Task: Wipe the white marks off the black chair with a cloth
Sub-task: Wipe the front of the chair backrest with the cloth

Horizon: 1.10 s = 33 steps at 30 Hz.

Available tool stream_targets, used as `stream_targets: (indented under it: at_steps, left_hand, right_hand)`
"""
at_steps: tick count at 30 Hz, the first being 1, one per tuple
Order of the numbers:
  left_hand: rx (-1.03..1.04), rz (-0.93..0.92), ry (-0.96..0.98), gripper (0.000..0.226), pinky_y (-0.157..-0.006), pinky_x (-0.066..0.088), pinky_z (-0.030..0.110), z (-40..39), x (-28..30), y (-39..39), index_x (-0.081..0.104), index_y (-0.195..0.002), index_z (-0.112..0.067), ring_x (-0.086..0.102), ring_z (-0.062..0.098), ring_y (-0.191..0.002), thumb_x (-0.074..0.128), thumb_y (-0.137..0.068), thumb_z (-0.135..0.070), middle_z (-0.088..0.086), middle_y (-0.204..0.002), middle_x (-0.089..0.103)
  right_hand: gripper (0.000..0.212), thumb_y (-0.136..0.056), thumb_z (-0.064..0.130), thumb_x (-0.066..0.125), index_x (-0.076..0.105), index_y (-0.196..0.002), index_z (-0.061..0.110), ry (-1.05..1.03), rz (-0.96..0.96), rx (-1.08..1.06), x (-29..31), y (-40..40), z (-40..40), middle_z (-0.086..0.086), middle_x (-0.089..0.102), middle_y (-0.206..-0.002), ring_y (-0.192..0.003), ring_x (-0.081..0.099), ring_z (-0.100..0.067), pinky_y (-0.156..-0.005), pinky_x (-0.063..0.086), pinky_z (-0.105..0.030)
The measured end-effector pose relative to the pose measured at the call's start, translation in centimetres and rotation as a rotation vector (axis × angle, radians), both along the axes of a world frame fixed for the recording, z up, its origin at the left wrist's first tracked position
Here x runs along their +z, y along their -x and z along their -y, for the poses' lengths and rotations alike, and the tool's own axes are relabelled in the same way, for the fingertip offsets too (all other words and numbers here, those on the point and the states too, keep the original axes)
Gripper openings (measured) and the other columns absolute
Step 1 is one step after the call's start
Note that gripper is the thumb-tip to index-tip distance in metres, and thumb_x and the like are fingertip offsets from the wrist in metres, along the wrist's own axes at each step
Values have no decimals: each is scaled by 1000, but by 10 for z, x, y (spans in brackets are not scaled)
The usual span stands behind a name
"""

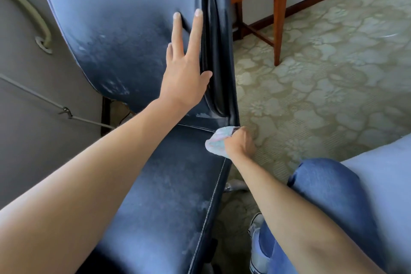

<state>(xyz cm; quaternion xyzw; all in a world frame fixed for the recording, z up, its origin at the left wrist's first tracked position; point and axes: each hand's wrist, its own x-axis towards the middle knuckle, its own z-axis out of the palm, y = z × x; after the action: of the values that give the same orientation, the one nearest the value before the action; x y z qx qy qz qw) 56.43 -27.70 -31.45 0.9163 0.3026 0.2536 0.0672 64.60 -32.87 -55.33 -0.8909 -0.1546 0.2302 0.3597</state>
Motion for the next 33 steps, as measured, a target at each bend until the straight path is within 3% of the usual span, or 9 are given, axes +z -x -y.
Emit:
stream_targets:
  at_steps: [3, 7, 14, 18, 23, 25, 28, 30, 33]
  left_hand:
    - [-13, 19, 10, 114, -99, 52, 46, -5, -4, -1, -6, -166, -36, 30, 49, -148, 70, -90, 3, 7, -173, -20]
    - [-46, 30, 13, 116, -79, 51, 34, -13, -6, -1, -6, -165, -38, 49, 54, -131, 68, -88, 5, 4, -173, -19]
    - [-101, 50, 82, 114, -70, 49, 18, -3, -2, 7, -5, -167, -36, 49, 62, -123, 57, -85, 13, -1, -173, -20]
    - [-91, 76, 84, 117, -52, 41, 14, 13, -5, 7, -5, -165, -42, 39, 68, -126, 54, -83, 15, -12, -172, -19]
    - [-149, 89, 110, 113, -54, 40, 13, 41, -5, 23, -2, -166, -41, 44, 67, -121, 55, -85, 15, -11, -173, -16]
    - [-183, 86, 135, 113, -55, 40, 14, 55, -3, 33, 0, -166, -41, 57, 51, -114, 56, -85, 15, -12, -173, -16]
    - [-231, 71, 189, 113, -60, 52, 38, 75, 3, 52, 1, -166, -44, 60, 19, -81, 57, -86, 14, -21, -172, -15]
    - [-265, 74, 236, 111, -79, 58, 48, 85, 7, 66, 2, -165, -46, 59, 3, -111, 57, -89, 14, -27, -170, -15]
    - [-309, 90, 265, 107, -105, 53, 46, 102, 12, 86, 5, -165, -44, 11, -24, -145, 54, -92, 16, -30, -169, -14]
  right_hand:
    - [42, -88, 39, 66, 64, -120, 11, 113, 129, 57, 2, -9, -5, -12, 69, -120, -110, 67, -34, -86, 53, -40]
    - [27, -95, 19, 61, 66, -120, 11, 61, 165, 53, -6, -5, -8, -16, 70, -118, -110, 67, -38, -89, 52, -41]
    - [20, -95, 28, 59, 67, -105, 12, -174, -391, -310, -30, -7, 37, -14, 72, -107, -92, 65, -36, -87, 56, -44]
    - [19, -89, 28, 64, 69, -104, 17, -415, -331, -447, 21, -22, 41, -8, 71, -98, -83, 61, -32, -72, 44, -34]
    - [11, -79, 45, 80, 74, -85, 36, -778, -293, -290, 94, -50, 62, 6, 74, -85, -85, 72, -23, -77, 61, -40]
    - [4, -85, 39, 81, 77, -85, 37, -846, -294, -188, 118, -47, 79, 5, 73, -89, -87, 70, -19, -79, 59, -36]
    - [9, -89, 29, 79, 79, -82, 34, -931, -333, -138, 156, -40, 109, 4, 70, -91, -81, 67, -13, -69, 56, -27]
    - [8, -89, 27, 78, 79, -82, 30, -1018, -349, -132, 178, -36, 126, 5, 69, -83, -72, 65, -9, -61, 52, -21]
    - [11, -83, 35, 76, 79, -90, 27, -1202, -399, -104, 221, -30, 146, 1, 71, -88, -84, 66, -17, -74, 53, -31]
